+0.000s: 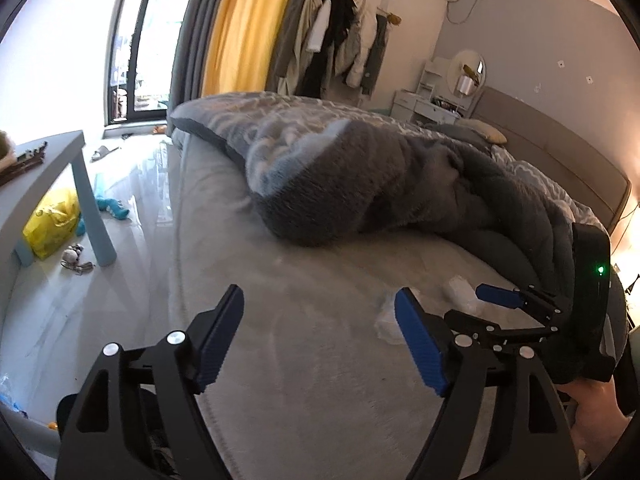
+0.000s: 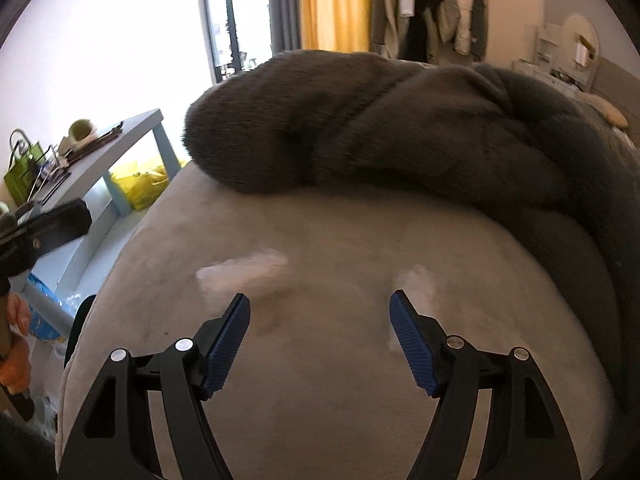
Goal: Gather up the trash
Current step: 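Move both tools back over the bed toward the clear plastic wrappers, then grasp a clear plastic wrapper with the right tool while the left tool grasps another wrapper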
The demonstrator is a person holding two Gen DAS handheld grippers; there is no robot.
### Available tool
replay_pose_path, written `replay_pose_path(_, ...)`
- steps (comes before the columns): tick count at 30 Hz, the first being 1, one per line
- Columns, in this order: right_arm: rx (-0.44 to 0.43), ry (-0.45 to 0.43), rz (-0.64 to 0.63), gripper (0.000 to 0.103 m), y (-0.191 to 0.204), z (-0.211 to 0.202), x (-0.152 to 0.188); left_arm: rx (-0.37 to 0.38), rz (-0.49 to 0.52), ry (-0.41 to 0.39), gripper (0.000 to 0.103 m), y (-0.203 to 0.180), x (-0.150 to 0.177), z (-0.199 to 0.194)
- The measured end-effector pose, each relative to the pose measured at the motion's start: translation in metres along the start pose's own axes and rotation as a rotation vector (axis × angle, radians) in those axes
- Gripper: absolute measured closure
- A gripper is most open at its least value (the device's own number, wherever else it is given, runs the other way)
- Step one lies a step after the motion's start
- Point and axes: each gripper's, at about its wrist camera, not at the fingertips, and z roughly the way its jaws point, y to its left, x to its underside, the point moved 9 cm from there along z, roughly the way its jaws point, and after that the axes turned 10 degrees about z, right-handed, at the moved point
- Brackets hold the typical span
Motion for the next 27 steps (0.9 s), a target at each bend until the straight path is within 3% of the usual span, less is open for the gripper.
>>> replay_pose_path(8, 0.01, 0.029, 0.06, 0.03, -0.032, 0.01, 0.003, 0.027, 0.074, 0.082, 0.022, -0.022, 0.011, 0.033)
replay_pose_path(17, 0.002, 0.044, 0.084, 0.03, -0.05, 0.019, 0.004, 0.13, 0.096, 0.155, 0.022, -0.051, 0.02, 0.061)
replay_pose_path(27, 0.03, 0.061, 0.105, 0.04, -0.071, 0.029, 0.005, 0.15, 0.126, 0.192, 0.028, -0.061, 0.028, 0.082)
